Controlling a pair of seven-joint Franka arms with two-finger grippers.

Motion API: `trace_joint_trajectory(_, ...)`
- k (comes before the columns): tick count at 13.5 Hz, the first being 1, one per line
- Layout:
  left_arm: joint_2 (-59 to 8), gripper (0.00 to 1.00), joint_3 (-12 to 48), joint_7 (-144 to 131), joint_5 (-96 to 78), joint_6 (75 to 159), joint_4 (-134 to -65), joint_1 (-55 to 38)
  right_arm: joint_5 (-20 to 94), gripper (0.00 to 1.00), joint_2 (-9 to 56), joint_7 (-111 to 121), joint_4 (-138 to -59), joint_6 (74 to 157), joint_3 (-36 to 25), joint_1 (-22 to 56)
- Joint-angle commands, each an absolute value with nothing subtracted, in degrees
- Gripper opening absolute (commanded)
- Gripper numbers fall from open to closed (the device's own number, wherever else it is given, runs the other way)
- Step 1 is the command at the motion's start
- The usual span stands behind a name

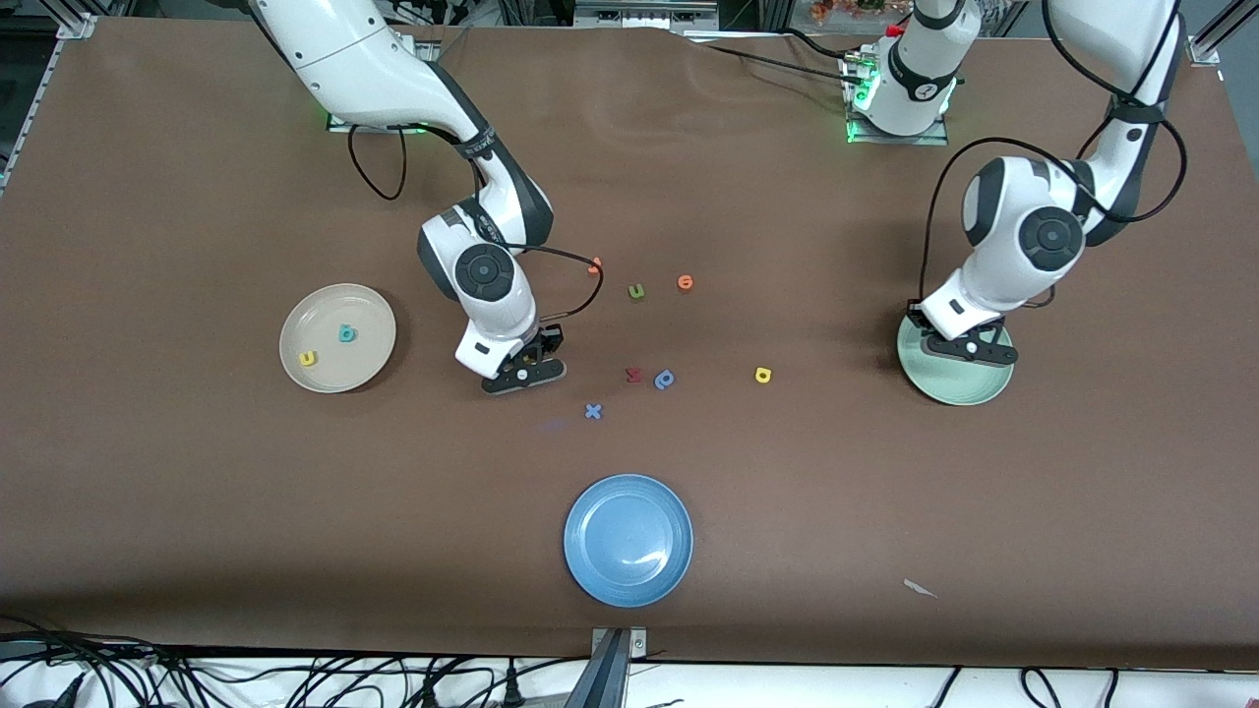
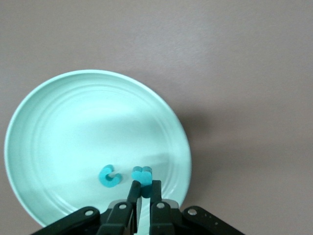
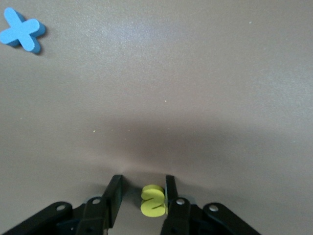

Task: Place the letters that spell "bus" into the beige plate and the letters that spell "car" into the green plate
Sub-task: 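Place the teal l on the green plate with the left gripper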

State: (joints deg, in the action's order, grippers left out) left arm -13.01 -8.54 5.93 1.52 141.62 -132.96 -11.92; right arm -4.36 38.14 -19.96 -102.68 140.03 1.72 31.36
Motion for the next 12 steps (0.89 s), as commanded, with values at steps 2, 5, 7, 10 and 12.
trace_joint_trajectory(2, -13.3, 0.14, -8.5, 6.9, 2.6, 141.2, -133.0, -12.1, -4.1, 0.31, 38.0, -20.3, -103.3, 140.6, 1.8, 30.9)
trace_joint_trajectory(5, -13.6, 0.38, -8.5, 7.0, 2.6, 141.2, -133.1, -12.3, -4.1, 0.2, 38.0, -20.3, -103.4, 140.5, 1.8, 31.0)
trace_joint_trajectory(7, -13.7, 0.51, -8.5, 7.0, 2.6, 141.3, -133.0, -12.5, -4.1, 0.15, 37.9, -20.3, -103.4, 140.3, 1.8, 30.9)
trace_joint_trajectory(10, -14.0, 0.54, -8.1, 6.0, 1.5, 141.7, -132.6, -13.4, -4.1, 0.13, 37.5, -20.0, -103.2, 140.0, 1.7, 31.0)
trace_joint_trajectory(12, -15.6, 0.61, -7.9, 5.8, -3.0, 141.8, -130.3, -15.1, -4.0, 0.12, 36.5, -21.2, -102.1, 136.9, 1.6, 31.0)
